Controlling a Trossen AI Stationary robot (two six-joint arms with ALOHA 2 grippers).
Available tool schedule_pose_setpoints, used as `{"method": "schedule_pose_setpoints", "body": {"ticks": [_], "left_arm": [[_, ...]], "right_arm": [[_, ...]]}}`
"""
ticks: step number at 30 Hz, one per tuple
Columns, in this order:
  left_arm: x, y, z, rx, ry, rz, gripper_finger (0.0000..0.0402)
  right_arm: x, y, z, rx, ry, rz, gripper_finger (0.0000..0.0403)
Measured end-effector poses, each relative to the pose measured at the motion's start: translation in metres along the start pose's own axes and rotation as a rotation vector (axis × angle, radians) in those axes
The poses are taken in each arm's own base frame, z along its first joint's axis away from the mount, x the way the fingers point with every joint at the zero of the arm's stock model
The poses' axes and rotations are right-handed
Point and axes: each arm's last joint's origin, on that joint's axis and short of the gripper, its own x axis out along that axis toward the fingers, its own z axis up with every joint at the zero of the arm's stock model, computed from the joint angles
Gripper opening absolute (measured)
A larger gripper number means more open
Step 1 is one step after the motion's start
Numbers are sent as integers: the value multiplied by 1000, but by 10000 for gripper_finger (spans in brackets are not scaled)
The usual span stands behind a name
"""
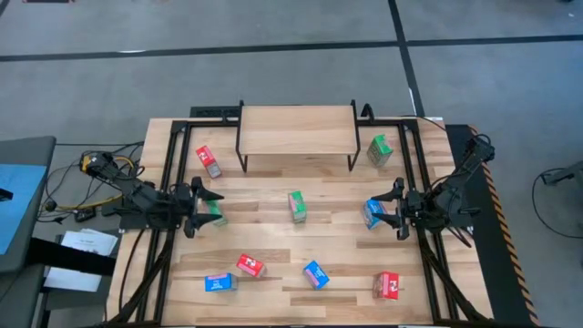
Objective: Stack cereal on shelf
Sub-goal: Put the bottom left green cereal box on the shelf
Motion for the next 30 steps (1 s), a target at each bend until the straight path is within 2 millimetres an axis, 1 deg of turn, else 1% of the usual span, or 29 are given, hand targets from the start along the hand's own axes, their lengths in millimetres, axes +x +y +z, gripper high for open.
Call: {"method": "schedule_pose_setpoints", "body": {"ticks": [4, 11, 18, 27, 30], "left_arm": [[0, -1, 7, -86, -60, -3, 303], [-2, -1, 20, -240, -184, 41, 303], [-4, 0, 30, -311, -283, 71, 303], [-7, -1, 40, -354, -342, 57, 303], [-9, -1, 49, -380, -359, 88, 303]], "right_arm": [[0, 0, 0, 0, 0, 0, 261], [0, 0, 0, 0, 0, 0, 261], [0, 0, 0, 0, 0, 0, 261], [0, 0, 0, 0, 0, 0, 261], [0, 0, 0, 0, 0, 0, 261]]}}
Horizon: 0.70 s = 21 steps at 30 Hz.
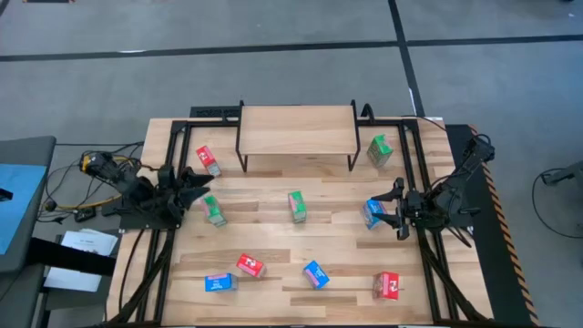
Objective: Stack cereal on shelf
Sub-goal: Put the bottom left green cereal box on the shelf
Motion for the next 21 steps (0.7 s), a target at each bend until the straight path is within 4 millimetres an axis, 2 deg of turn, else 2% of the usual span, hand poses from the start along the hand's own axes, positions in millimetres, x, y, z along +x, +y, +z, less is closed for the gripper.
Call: {"method": "schedule_pose_setpoints", "body": {"ticks": [9, 14, 21], "left_arm": [[11, -27, 43, 13, -36, 56, 302], [21, -43, 62, 90, 23, 182, 300], [30, -61, 86, 84, 96, 318, 300]], "right_arm": [[0, 0, 0, 0, 0, 0, 261], [0, 0, 0, 0, 0, 0, 261], [0, 0, 0, 0, 0, 0, 261]]}}
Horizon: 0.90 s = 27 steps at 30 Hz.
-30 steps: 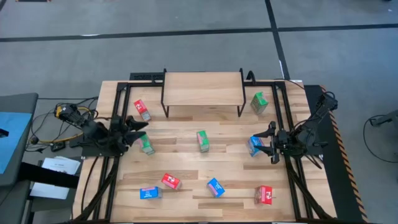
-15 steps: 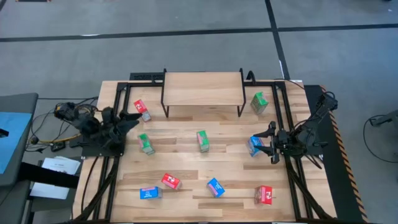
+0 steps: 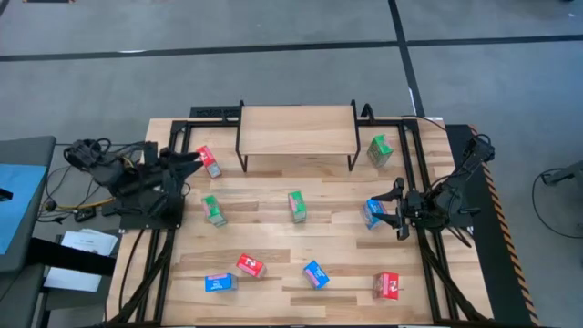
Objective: Stack cereal on shelf
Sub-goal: Put the bottom left green cereal box on the shelf
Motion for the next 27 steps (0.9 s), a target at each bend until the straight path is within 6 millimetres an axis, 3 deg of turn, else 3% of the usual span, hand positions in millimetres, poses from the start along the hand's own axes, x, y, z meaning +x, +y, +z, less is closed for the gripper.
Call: {"method": "schedule_pose_setpoints", "body": {"ticks": [17, 27], "left_arm": [[8, -42, 28, 77, 159, 17, 300], [14, -53, 14, -24, 331, -38, 300]], "right_arm": [[0, 0, 0, 0, 0, 0, 261], [0, 0, 0, 0, 0, 0, 261]]}}
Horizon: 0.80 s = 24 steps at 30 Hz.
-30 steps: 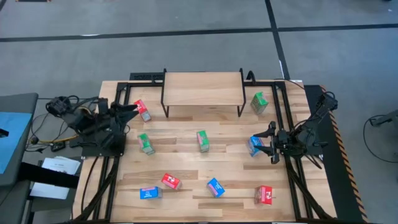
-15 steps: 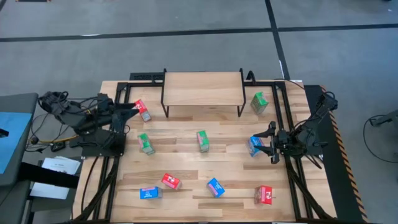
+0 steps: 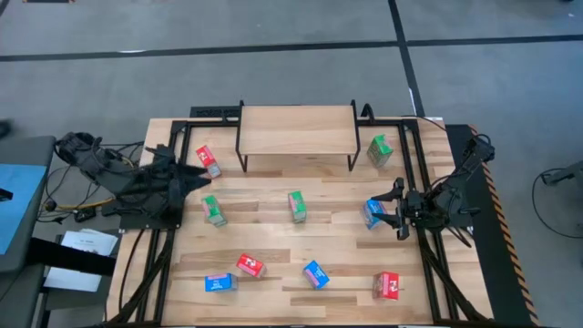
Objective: Stack cereal on shelf
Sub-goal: Put the bottom left green cereal box on the shelf
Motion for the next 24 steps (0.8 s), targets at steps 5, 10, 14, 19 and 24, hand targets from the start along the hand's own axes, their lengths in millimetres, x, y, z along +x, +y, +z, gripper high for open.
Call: {"method": "schedule_pose_setpoints", "body": {"ticks": [5, 10, 14, 19, 24], "left_arm": [[8, 0, -16, -78, 177, 30, 300], [18, 2, -35, -129, 332, 136, 300], [23, 4, -44, -197, 399, 226, 300], [26, 10, -49, -238, 449, 332, 300], [26, 21, -52, -311, 465, 484, 300]], "right_arm": [[0, 0, 0, 0, 0, 0, 261], [0, 0, 0, 0, 0, 0, 261], [0, 0, 0, 0, 0, 0, 261], [0, 0, 0, 0, 0, 0, 261], [0, 0, 0, -1, 0, 0, 261]]}}
